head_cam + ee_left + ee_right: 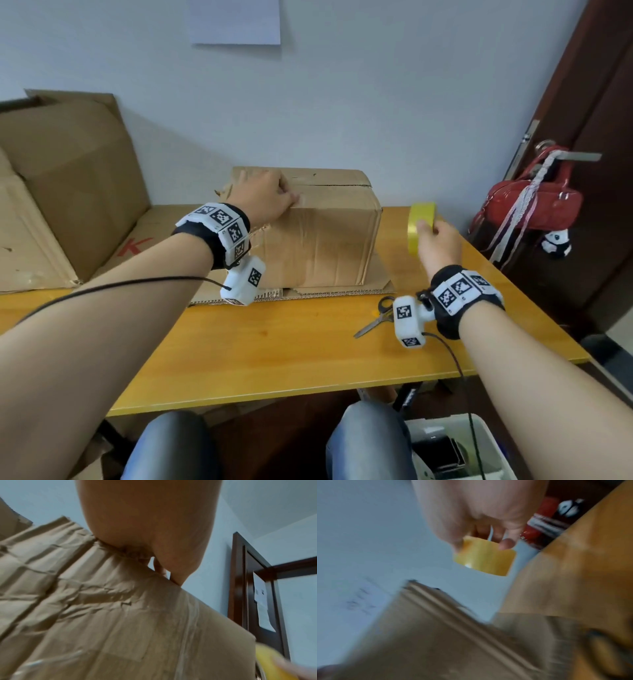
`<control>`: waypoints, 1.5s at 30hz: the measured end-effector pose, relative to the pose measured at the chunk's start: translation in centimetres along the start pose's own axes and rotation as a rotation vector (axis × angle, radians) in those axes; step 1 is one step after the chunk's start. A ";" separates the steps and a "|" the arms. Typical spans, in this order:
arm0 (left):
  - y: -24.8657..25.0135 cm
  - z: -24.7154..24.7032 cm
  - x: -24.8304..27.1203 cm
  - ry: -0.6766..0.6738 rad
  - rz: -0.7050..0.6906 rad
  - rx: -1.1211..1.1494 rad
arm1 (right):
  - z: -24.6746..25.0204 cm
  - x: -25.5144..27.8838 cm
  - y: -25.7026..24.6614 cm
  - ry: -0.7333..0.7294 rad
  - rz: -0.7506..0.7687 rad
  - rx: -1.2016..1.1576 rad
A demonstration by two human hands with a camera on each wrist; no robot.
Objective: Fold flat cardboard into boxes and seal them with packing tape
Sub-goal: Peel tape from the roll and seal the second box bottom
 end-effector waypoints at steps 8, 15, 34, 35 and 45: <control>-0.2 1.1 -1.6 0.058 0.052 0.494 | -3.4 1.8 -16.5 -0.125 0.218 -0.677; -2.2 1.4 -3.7 0.116 0.254 1.113 | -13.8 2.9 -21.8 -0.469 0.131 -0.738; -2.2 0.4 -2.0 0.120 0.046 1.100 | -17.0 4.3 -19.4 -0.626 0.070 -0.709; -2.2 0.3 -1.9 0.119 0.046 1.100 | -16.9 4.5 -19.4 -0.626 0.071 -0.705; -2.1 0.4 -1.7 0.100 0.047 1.140 | -16.7 5.3 -20.0 -0.710 0.143 -0.752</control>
Point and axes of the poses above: each hand's wrist, its own x-axis away from the middle knuckle, its own z-axis out of the back of the hand, y = z × x, the point moved 10 cm from there along -x, towards the middle knuckle, and after that the axes turned 6 degrees about y, right-handed, at the moved point
